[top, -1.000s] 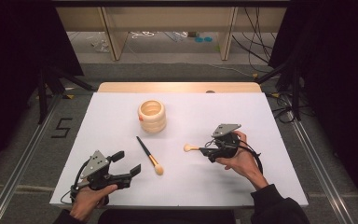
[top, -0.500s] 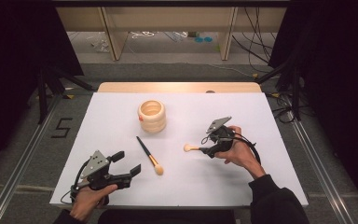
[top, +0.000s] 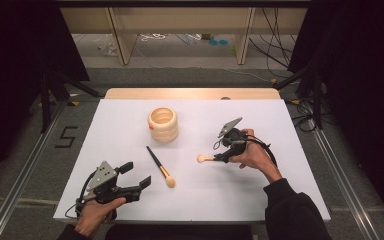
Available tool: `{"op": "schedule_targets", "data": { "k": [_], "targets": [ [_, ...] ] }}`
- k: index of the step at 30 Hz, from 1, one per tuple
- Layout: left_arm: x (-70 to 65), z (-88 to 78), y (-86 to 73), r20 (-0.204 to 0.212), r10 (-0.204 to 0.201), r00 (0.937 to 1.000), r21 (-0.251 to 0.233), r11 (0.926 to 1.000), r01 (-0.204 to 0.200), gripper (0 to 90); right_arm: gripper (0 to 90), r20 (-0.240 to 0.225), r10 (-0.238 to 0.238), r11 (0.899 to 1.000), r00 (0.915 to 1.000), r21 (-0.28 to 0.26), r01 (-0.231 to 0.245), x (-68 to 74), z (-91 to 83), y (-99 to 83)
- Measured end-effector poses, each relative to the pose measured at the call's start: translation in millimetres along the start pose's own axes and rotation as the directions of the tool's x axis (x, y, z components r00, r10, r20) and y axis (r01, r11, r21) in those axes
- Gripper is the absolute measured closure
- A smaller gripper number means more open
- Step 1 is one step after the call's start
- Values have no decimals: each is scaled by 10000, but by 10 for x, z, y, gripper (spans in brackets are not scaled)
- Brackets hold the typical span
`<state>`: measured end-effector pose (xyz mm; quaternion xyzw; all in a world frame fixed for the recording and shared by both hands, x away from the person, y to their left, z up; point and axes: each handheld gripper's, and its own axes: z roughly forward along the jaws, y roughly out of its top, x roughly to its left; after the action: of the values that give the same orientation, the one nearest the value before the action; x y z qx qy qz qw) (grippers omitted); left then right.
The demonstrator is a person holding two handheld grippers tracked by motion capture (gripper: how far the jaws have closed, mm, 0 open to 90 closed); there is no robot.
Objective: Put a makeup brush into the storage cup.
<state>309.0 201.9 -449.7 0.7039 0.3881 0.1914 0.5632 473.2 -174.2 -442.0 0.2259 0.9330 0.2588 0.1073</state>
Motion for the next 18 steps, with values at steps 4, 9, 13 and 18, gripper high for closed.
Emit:
{"op": "schedule_targets", "data": {
  "k": [4,9,13,18],
  "targets": [
    [-3,0,0,6,-4,10000,6,10000,4,158,389,-42,-122,9995,9999,297,123,8,39,36],
    [-6,1,0,17,-9,10000,-2,10000,9,158,405,-323,-374,9967,9988,713,396,40,104,53],
    [-3,2,2,24,-18,10000,-3,10000,18,158,440,-542,-535,9917,9971,1140,594,58,153,71],
    [-5,1,3,36,-32,10000,-18,10000,32,158,475,-599,-623,9855,9963,1544,709,67,181,90]
  ]
}}
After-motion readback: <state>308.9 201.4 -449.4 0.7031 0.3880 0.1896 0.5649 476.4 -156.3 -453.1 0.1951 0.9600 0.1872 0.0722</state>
